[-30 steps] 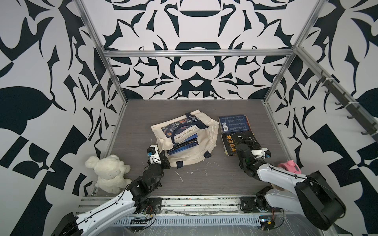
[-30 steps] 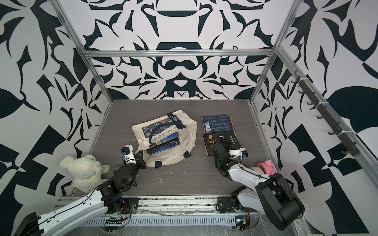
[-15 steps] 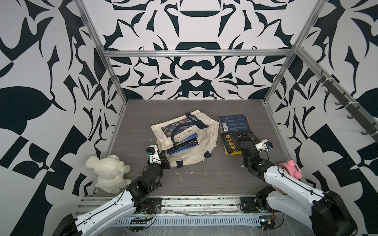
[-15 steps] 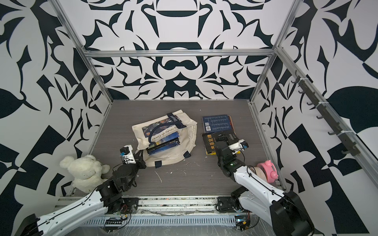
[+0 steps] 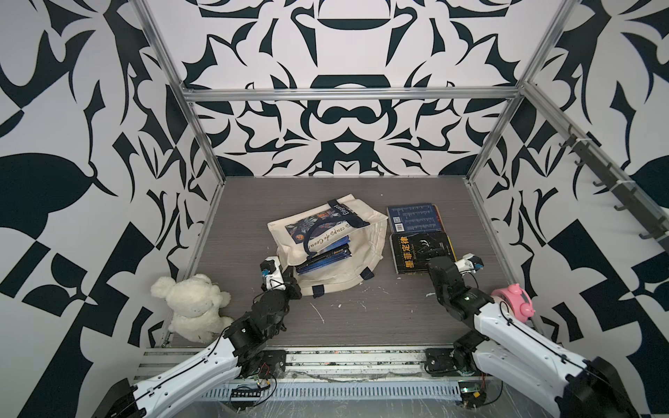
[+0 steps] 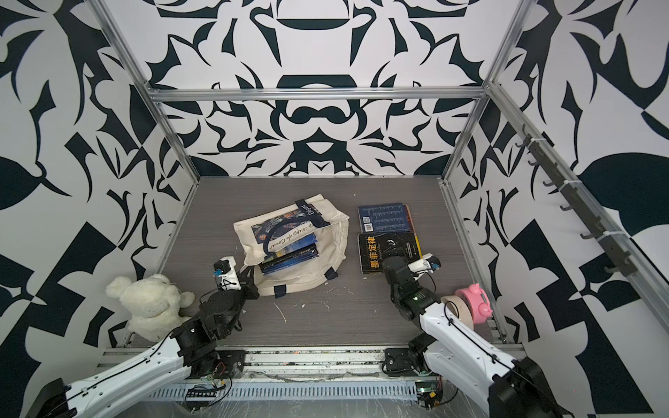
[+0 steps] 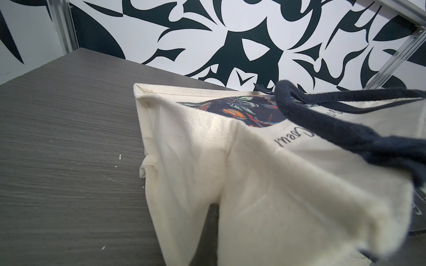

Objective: Take out the books from the canvas bag
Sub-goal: Place the book on the book.

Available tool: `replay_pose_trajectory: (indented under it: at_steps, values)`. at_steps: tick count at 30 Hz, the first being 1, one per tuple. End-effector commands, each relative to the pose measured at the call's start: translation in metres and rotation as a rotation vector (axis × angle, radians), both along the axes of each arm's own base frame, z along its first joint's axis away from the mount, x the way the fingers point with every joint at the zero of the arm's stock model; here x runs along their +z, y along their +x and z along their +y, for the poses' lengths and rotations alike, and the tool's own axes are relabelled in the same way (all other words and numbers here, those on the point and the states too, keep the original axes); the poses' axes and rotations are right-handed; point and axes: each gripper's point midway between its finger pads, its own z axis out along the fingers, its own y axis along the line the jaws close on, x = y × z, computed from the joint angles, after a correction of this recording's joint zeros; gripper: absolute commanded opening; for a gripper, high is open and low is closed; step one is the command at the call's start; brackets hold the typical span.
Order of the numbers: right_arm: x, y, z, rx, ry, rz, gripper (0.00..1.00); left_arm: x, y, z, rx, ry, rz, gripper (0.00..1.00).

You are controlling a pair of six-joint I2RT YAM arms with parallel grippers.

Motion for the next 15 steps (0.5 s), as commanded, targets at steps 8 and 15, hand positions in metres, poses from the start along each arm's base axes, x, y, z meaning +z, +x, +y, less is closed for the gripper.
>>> replay_pose_trajectory:
  at_steps: [8,15]
  values:
    - [0.024,0.003,0.034,0.309,-0.165,0.114,0.91,0.020,-0.001,-0.011,-0.062,-0.034,-0.044,0.00]
    - [0.028,-0.010,0.080,0.491,-0.207,0.064,0.83,0.021,-0.006,-0.014,-0.104,-0.049,-0.067,0.00]
